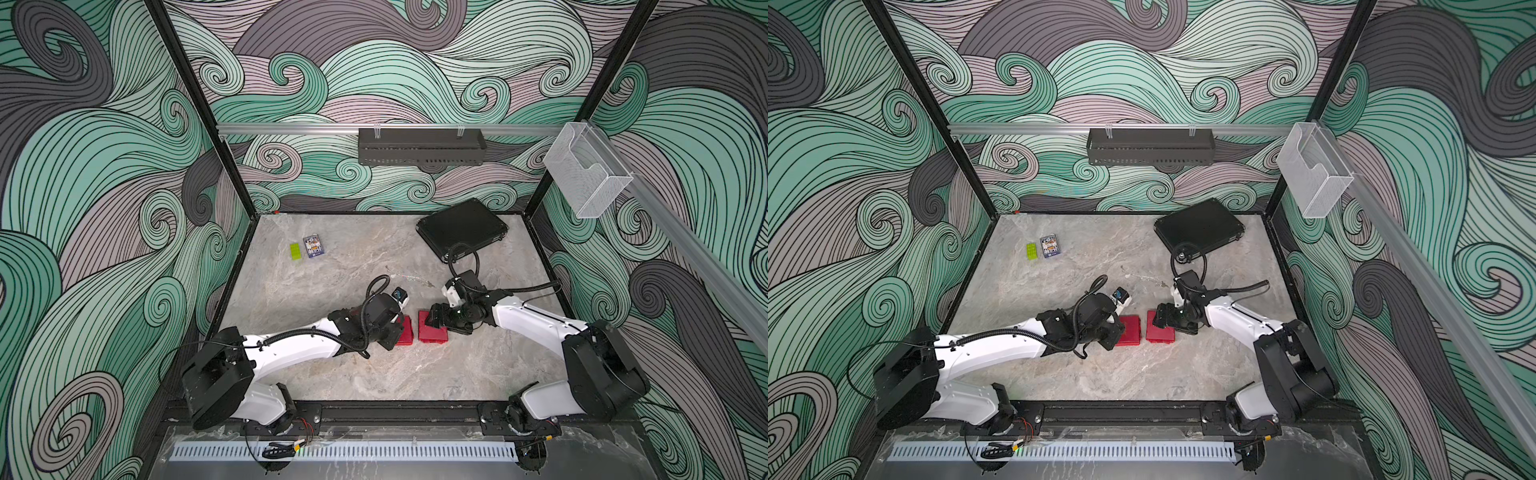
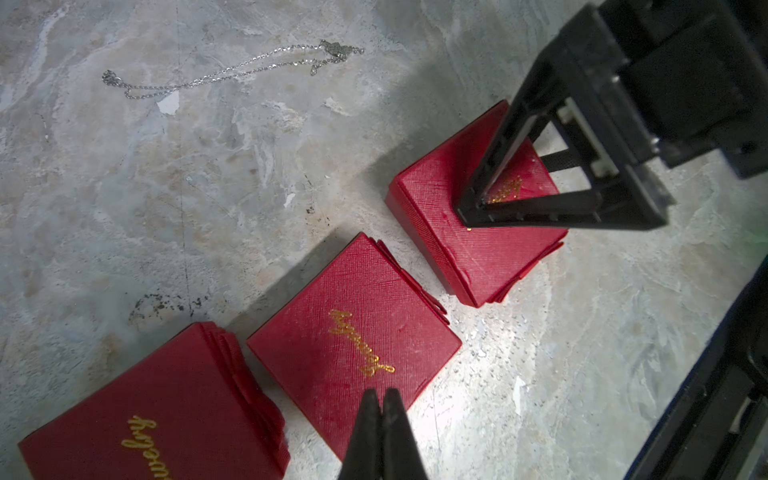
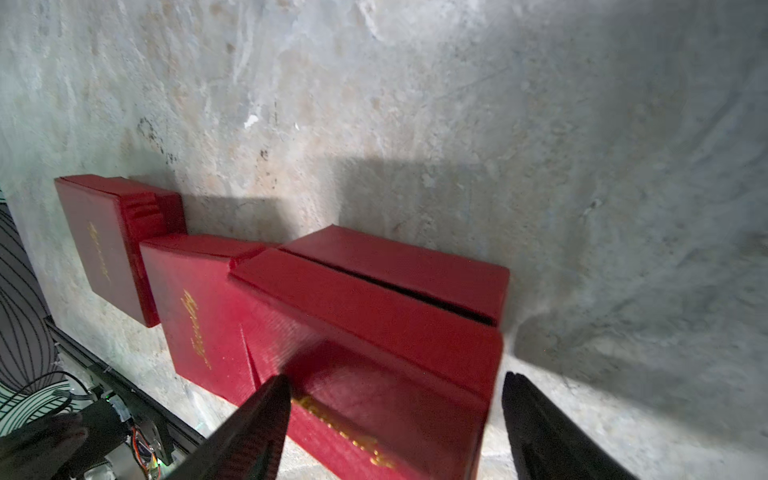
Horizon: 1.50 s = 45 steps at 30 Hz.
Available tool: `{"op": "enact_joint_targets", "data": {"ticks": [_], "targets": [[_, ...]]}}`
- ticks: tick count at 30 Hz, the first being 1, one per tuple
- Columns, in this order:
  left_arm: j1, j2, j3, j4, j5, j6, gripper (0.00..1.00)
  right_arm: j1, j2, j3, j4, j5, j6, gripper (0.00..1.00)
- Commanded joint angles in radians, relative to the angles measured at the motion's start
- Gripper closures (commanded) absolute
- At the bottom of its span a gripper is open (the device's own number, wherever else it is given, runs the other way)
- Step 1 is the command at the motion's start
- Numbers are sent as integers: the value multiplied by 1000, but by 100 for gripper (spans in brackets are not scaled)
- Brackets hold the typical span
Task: Take the necklace out of the lift-off lid jewelry box
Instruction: Close the lid on the jewelry box.
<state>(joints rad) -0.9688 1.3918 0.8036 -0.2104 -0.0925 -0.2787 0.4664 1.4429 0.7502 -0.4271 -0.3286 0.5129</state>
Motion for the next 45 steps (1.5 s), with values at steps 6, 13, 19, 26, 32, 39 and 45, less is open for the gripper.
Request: {"op": "enact_joint_targets", "data": {"ticks": [6,13,19,26,32,39,45], "targets": [[8,1,38,-15,7,-6,100,-5,-31,48,-58,85,-40,19],[8,0,37,-15,4,-4,100,-6,33,82,-39,84,-48,31],[8,4,41,-16,0,0,100,-12,77,89,-15,78,-52,43],[7,9,40,-17,-7,0,100,-24,134,103,-2,46,-72,53],[8,8,42,-24,-13,2,100,-25,143,130,-52,51,-104,47],[8,7,48,-23,-22,-2,100,-17,49,169,-187,165,-135,17],[8,10,51,-24,-35,-7,100,105,-10,225,-287,338,-98,8]]}}
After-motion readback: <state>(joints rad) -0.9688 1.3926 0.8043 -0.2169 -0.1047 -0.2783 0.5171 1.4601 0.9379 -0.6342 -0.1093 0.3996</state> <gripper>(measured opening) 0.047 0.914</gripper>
